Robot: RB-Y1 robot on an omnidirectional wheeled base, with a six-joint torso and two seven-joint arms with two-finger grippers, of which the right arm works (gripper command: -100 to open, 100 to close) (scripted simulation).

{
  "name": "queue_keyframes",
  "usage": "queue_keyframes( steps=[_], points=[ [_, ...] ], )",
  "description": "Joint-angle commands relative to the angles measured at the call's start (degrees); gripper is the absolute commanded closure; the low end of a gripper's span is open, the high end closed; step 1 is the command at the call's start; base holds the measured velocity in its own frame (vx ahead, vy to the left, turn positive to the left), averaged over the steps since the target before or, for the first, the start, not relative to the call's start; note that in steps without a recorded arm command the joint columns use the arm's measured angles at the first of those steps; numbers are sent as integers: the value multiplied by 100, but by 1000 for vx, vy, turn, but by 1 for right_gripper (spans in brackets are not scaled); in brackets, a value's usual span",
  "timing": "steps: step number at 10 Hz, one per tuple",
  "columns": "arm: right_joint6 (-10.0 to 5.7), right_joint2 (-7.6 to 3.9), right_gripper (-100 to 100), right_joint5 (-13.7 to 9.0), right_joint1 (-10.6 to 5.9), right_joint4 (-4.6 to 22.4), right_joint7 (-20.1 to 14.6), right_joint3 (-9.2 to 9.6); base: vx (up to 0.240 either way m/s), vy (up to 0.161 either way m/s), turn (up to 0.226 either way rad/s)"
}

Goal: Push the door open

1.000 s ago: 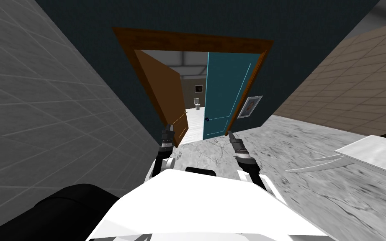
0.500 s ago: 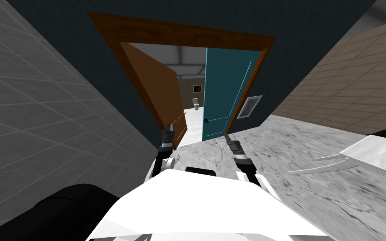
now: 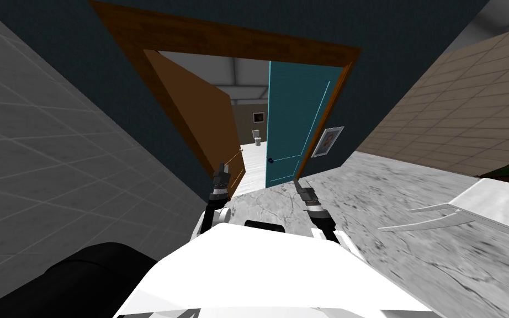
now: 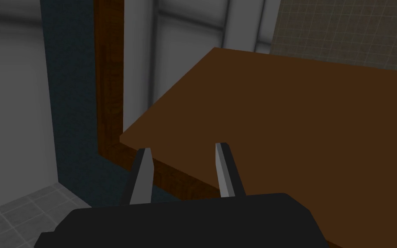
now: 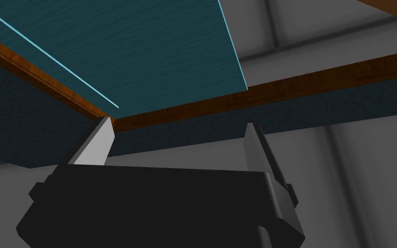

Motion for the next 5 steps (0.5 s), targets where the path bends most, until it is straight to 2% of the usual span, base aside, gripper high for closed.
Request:
queue_keyframes(
  steps=[1, 5],
  points=[
    [-92, 12, -100, 97, -39, 178, 126, 6, 103, -7, -34],
    [-345, 8, -100, 433, -133, 723, 500, 10, 141, -15, -59]
  ],
)
